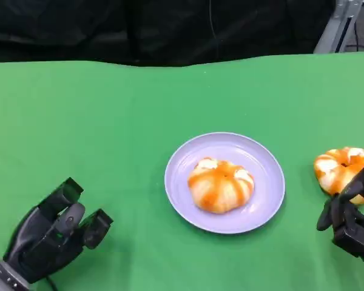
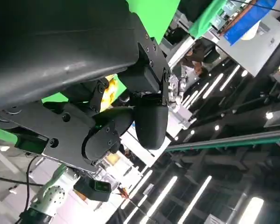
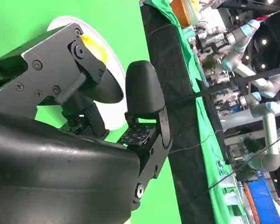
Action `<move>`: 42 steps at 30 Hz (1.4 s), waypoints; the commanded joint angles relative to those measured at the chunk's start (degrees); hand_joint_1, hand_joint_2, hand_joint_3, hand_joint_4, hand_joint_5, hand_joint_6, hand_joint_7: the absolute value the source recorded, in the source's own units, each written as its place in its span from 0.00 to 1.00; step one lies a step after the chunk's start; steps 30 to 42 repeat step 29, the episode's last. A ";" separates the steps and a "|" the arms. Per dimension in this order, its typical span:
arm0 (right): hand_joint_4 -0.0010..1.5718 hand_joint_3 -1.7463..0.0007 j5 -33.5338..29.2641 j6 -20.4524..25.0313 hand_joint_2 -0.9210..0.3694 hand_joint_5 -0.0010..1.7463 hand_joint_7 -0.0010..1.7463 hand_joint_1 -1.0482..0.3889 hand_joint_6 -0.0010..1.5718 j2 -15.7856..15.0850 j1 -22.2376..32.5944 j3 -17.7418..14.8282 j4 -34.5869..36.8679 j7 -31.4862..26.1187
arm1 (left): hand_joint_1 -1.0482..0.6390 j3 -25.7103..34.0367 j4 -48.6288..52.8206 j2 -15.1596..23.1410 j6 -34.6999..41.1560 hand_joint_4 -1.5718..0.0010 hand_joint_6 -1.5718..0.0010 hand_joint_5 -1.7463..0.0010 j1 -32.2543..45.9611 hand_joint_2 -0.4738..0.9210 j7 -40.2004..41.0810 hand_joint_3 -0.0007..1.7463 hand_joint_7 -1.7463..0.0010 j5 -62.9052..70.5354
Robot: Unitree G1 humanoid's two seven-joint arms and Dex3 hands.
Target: Grasp the bread from the table and place it into the plate.
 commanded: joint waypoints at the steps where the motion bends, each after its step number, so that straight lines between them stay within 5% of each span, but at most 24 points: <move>1: 0.56 0.24 -0.12 -0.79 0.33 1.00 0.93 0.68 0.48 -0.33 0.06 -0.35 -0.29 -0.44 | 0.52 1.12 0.22 0.86 1.04 0.49 0.40 0.00 -0.39 0.72 -0.37 0.54 0.20 0.42; 42: 0.56 0.24 0.24 -0.82 0.34 1.00 0.94 0.68 0.47 -0.53 -0.33 -0.59 0.18 -0.10 | 0.53 2.57 -0.17 -0.15 2.17 0.50 0.44 0.00 -0.87 0.66 0.11 0.64 0.14 1.28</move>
